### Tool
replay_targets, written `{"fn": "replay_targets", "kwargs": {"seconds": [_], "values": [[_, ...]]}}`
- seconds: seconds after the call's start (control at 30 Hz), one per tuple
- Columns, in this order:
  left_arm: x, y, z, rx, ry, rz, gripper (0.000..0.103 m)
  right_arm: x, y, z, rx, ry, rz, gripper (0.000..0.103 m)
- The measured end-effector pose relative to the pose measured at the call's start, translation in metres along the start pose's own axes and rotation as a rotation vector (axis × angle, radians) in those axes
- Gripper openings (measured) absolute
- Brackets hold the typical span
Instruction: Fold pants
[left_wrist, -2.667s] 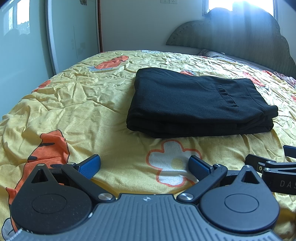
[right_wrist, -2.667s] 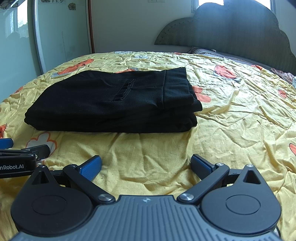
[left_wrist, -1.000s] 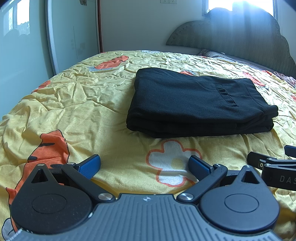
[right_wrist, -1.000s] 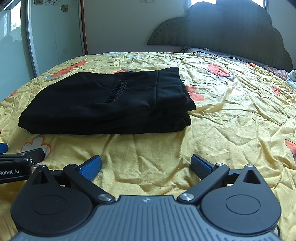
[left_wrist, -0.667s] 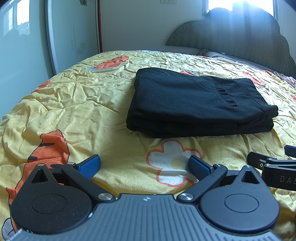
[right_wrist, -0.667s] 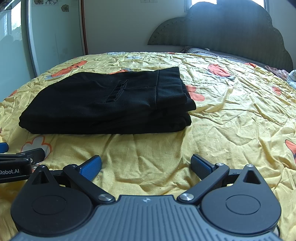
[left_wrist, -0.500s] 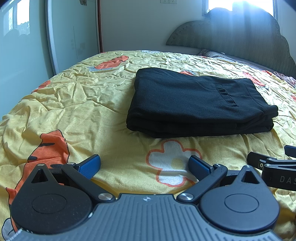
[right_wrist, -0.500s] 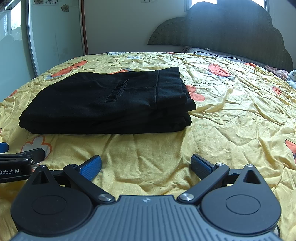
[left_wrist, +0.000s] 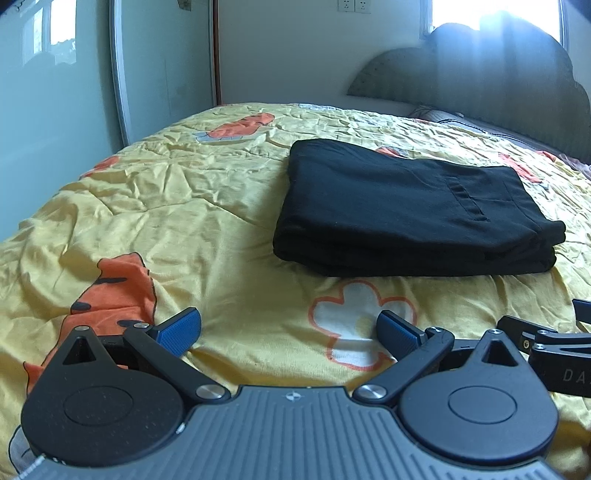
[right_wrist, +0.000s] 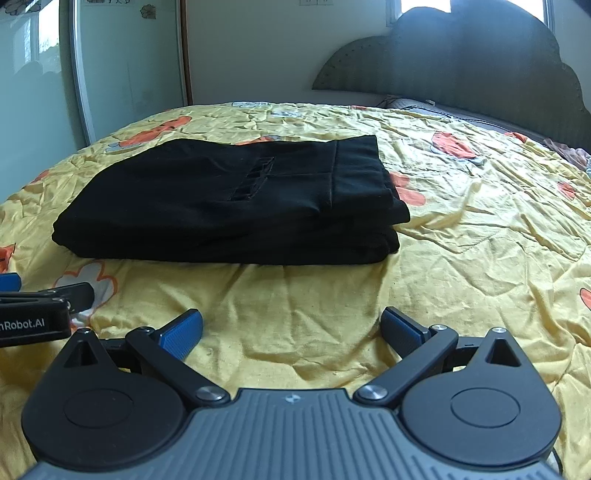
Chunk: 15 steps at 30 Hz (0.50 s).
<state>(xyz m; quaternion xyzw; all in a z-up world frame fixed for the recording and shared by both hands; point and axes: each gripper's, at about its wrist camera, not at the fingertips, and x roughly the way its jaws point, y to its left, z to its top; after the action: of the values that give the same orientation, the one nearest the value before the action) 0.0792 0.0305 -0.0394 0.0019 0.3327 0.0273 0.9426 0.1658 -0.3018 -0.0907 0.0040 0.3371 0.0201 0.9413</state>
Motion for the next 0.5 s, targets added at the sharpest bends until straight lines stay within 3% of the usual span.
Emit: {"fn": "replay_targets", "kwargs": {"seconds": [0.5], "values": [[0.0000,-0.0024,0.0003,0.012,0.005,0.005,0.103,0.0000,0.0001,-0.0001,-0.005,0.000,0.007,0.103]]}}
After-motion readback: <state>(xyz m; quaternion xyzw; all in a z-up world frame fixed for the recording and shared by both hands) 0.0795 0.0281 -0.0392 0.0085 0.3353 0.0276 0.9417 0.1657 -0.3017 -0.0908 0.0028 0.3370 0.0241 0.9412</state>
